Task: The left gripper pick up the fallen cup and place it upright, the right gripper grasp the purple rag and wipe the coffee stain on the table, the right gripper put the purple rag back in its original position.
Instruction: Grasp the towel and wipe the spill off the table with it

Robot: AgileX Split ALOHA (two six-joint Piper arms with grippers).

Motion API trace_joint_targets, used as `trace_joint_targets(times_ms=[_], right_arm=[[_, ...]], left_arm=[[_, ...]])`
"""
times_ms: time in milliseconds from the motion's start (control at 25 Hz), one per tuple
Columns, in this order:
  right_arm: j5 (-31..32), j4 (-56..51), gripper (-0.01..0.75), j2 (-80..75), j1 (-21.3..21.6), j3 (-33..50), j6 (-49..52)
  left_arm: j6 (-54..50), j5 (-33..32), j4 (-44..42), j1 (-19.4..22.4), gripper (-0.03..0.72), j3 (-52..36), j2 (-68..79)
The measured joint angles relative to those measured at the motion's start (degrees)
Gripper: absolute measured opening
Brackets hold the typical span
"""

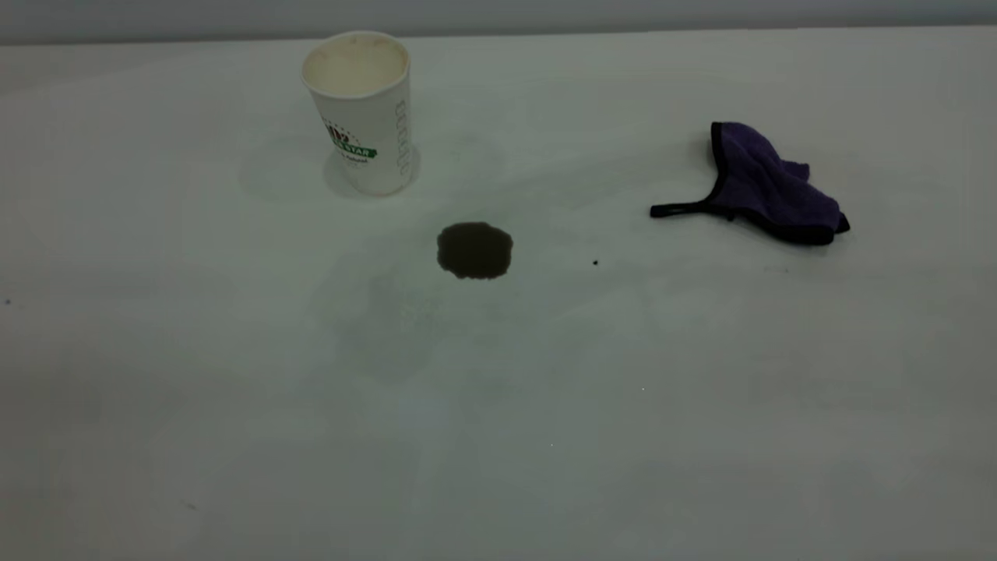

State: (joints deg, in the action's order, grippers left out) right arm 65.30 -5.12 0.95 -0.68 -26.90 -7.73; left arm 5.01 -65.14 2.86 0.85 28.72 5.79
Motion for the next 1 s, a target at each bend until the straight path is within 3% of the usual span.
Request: trace_joint_targets(times_ms=[240,1000], right_arm=[[0.00,0.00,0.238,0.00,0.00,0.00,0.00],[0.00,0.00,0.238,0.00,0.00,0.00,0.00]], left_arm=[[0.00,0.39,-0.05,-3.87,0.382,-0.42,-3.95],[0.00,0.39,-0.05,-4.06,0.382,-0.42,-6.86]])
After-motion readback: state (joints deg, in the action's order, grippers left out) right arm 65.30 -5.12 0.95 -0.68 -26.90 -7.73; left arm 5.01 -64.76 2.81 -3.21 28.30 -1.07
